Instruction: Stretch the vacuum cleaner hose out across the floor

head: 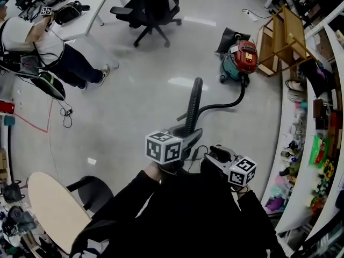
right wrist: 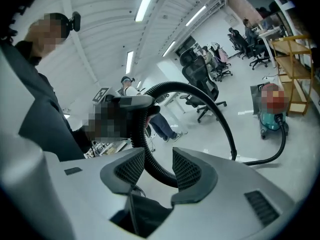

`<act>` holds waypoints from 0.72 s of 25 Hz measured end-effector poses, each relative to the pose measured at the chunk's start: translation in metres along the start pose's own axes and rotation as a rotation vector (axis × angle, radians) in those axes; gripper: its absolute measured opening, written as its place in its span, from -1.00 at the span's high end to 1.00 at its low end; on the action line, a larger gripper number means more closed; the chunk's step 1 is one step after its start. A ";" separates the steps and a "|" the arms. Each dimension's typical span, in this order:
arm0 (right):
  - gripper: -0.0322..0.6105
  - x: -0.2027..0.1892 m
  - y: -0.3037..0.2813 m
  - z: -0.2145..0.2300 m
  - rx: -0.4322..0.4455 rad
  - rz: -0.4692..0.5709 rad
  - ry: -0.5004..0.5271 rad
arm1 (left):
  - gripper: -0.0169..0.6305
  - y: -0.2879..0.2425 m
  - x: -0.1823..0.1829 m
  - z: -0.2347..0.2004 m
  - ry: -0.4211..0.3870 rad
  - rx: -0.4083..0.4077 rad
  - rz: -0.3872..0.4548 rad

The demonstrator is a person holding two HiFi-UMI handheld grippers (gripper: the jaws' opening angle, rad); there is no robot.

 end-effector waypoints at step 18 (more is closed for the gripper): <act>0.37 -0.126 0.055 -0.116 0.191 -0.324 0.671 | 0.39 0.065 -0.129 0.099 0.636 -0.189 0.320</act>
Point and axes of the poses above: the fingertips, and each gripper's own axes: y backward along the fingers, z to its right, x out of its top, the point moved 8 cm from there along y, backward along the fingers, and after that the axes turned 8 degrees about z, right-handed, at the moved point
